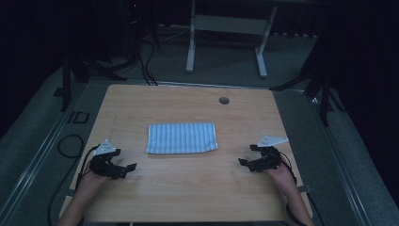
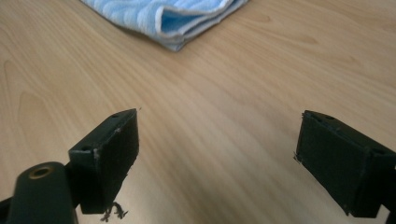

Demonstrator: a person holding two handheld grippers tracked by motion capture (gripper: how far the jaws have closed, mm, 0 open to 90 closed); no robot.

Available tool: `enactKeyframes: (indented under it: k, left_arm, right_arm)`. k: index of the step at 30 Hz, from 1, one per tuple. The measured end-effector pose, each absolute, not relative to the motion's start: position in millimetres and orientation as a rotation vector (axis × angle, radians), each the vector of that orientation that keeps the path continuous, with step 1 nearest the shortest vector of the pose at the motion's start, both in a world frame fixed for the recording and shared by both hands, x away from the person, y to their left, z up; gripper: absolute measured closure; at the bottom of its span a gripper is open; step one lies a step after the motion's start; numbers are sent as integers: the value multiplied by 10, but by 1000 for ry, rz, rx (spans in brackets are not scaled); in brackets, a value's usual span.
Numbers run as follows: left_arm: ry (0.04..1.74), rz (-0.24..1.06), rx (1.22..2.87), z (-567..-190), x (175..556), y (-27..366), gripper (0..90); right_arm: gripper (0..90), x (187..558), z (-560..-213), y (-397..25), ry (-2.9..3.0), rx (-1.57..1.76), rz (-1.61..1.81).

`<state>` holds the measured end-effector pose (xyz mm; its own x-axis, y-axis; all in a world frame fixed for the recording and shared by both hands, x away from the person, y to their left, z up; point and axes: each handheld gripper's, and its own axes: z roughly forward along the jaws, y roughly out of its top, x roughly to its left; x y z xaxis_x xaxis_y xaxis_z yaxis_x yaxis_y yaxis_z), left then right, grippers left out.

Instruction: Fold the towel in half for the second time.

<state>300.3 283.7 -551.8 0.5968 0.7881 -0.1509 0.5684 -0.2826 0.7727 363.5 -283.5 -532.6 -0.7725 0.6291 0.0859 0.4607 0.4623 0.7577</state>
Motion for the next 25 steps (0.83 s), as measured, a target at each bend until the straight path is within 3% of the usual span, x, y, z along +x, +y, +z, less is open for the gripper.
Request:
enactKeyframes:
  k: [14,25]
  left_arm:
    - [1128,371,1931,-5535,2764,3017,13]
    - [1115,388,1924,-5560,2698,3006,13]
  right_arm:
    - [130,3247,-5387,-3296,2385,1066,1204]
    - [132,3192,-5421,-3438,2319,1128,1231]
